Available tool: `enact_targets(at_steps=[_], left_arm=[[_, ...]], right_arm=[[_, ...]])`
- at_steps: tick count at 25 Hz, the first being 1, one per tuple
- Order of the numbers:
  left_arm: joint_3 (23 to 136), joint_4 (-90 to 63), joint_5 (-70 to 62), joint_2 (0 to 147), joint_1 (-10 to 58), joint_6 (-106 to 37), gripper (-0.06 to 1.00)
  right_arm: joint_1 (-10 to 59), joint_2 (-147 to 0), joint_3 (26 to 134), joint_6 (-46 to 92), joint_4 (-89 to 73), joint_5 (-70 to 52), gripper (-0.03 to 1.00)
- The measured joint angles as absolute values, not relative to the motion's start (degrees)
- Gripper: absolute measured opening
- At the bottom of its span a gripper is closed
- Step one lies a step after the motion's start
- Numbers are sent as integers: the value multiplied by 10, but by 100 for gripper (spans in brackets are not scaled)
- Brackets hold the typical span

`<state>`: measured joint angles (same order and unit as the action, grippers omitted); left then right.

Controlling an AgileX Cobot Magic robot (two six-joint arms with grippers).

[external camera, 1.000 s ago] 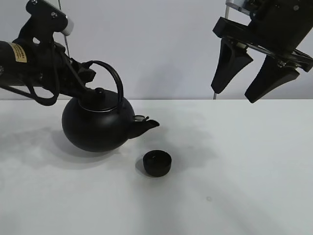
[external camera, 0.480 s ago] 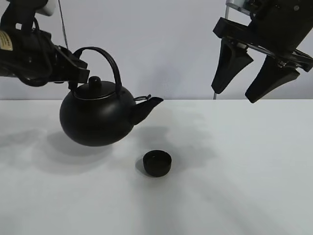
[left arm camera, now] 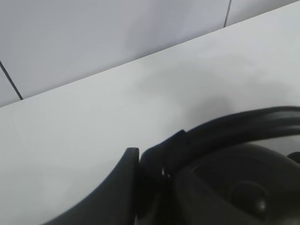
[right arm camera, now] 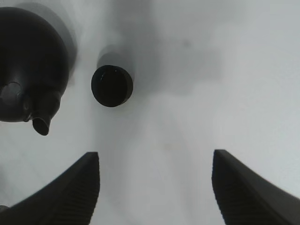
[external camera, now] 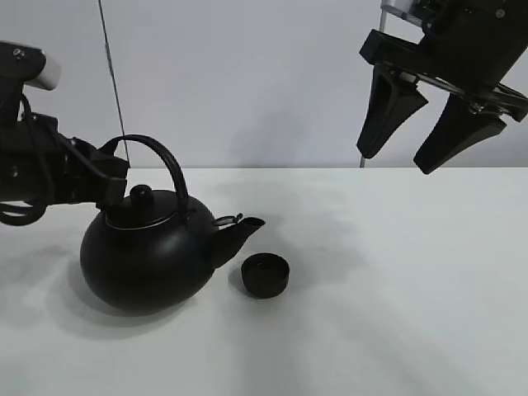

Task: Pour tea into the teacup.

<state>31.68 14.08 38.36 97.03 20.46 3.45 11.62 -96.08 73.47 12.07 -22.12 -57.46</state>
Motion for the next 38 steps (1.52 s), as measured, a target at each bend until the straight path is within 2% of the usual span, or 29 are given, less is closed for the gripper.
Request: enact_targets(at_steps=[10, 38], left_arm=[[252, 132, 465, 964, 205, 15, 11], [241, 181, 436, 959, 203, 20, 11]], right_arm=[[116, -961, 735, 121, -221, -579, 47], [116, -961, 735, 121, -219, -585, 47]])
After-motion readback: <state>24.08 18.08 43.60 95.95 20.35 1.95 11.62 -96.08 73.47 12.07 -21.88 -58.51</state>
